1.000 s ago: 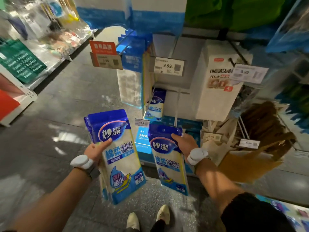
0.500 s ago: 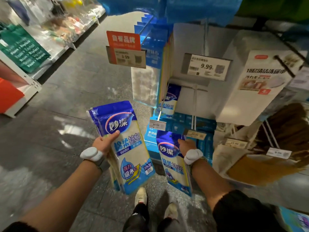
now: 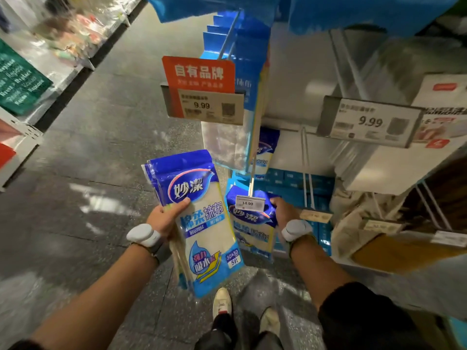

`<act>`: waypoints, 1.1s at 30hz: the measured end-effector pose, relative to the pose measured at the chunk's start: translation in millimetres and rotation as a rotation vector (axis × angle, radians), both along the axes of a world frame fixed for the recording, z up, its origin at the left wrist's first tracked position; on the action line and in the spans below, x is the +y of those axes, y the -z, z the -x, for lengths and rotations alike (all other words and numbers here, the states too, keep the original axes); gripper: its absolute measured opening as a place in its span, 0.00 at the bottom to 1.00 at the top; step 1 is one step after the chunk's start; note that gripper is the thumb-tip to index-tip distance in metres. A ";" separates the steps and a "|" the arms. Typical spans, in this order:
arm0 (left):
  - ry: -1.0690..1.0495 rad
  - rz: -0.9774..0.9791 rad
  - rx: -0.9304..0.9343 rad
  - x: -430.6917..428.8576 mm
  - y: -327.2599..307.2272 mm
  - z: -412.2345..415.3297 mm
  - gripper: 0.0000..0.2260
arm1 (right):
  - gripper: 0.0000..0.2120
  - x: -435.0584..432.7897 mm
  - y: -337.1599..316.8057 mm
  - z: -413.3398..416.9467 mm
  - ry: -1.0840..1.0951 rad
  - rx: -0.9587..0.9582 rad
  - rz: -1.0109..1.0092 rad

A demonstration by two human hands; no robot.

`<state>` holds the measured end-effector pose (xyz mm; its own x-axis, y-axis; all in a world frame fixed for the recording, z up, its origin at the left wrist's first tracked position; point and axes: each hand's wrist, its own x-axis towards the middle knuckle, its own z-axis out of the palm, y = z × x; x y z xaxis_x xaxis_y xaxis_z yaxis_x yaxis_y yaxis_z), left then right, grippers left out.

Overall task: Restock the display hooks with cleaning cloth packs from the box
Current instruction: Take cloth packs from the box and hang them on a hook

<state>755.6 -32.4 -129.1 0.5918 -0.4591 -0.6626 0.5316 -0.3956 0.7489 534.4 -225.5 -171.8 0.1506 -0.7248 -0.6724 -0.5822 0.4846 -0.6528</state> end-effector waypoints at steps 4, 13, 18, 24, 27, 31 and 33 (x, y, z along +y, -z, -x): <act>0.026 0.019 0.035 -7.7 6.1 -8.8 0.09 | 0.17 -7.8 4.8 -8.5 -0.045 -0.009 -0.047; 0.085 0.064 0.094 -12.0 12.8 -26.4 0.13 | 0.15 -10.9 5.6 -10.7 -0.110 0.007 -0.021; 0.121 0.082 0.094 -9.5 16.2 -30.7 0.13 | 0.15 -13.7 14.6 -17.3 -0.019 0.022 -0.046; 0.144 0.080 0.100 -3.2 23.6 -35.5 0.19 | 0.16 -26.9 53.4 -15.7 0.017 -0.014 -0.071; 0.166 0.078 0.086 0.1 25.1 -38.0 0.31 | 0.12 -35.2 44.7 -27.7 0.044 -0.054 -0.024; 0.197 0.086 0.088 6.1 23.3 -42.7 0.33 | 0.15 -32.5 -3.4 -52.4 -0.042 0.023 0.048; 0.221 0.091 0.089 8.1 22.3 -44.2 0.34 | 0.15 -42.3 -7.8 -56.2 -0.092 0.084 0.052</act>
